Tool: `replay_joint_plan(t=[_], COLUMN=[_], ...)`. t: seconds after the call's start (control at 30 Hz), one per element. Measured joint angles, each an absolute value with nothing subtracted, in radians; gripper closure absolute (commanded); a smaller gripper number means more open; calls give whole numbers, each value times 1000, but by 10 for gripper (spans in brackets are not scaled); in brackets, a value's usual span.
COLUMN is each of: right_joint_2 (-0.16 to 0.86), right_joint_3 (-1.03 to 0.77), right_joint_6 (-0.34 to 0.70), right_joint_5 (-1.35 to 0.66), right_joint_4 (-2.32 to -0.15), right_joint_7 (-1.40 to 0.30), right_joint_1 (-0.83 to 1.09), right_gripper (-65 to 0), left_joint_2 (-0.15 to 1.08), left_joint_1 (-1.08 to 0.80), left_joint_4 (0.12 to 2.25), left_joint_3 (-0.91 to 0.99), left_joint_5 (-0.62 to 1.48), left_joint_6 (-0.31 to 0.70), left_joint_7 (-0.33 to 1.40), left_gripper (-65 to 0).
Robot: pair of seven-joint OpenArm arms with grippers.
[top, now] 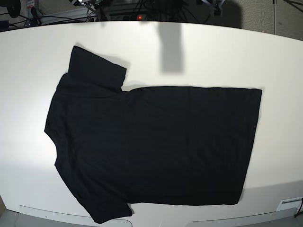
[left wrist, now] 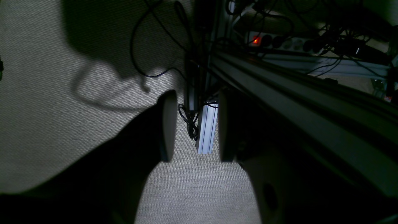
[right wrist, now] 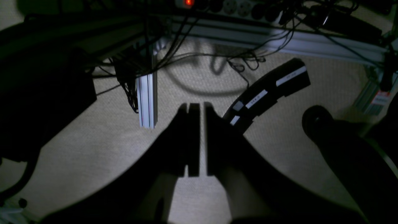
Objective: Fold the T-shirt properly
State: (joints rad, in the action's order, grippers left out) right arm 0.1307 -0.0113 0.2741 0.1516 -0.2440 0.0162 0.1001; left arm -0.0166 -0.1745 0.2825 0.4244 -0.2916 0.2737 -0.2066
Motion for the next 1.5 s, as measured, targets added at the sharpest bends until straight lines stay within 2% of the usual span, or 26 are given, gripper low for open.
replay_joint_plan(t=[0.17, 0.8, 0.97, 1.17, 1.5], right_joint_2=[134, 141, 142, 150, 199], right_joint_3=[-11, -11, -11, -11, -10], right_joint_6=[274, 274, 274, 276, 278], right_joint_5=[73, 72, 72, 72, 25], right_joint_4=[-266, -268, -268, -402, -907], right_joint_7=[0, -10, -68, -49, -94], right_joint_1=[100, 102, 106, 223, 548], right_gripper=[-41, -41, -41, -41, -41], left_joint_2=[-17, -17, -17, -17, -20], left_joint_1=[-175, -175, -198, -323, -636], left_joint_4=[284, 284, 304, 479, 959], left_joint_3=[424, 424, 424, 424, 423], left_joint_5=[-291, -291, -205, -212, -131], left_joint_6=[274, 274, 274, 384, 555], left_joint_7=[-203, -202, -204, -180, -125], left_gripper=[-219, -219, -217, -215, -215])
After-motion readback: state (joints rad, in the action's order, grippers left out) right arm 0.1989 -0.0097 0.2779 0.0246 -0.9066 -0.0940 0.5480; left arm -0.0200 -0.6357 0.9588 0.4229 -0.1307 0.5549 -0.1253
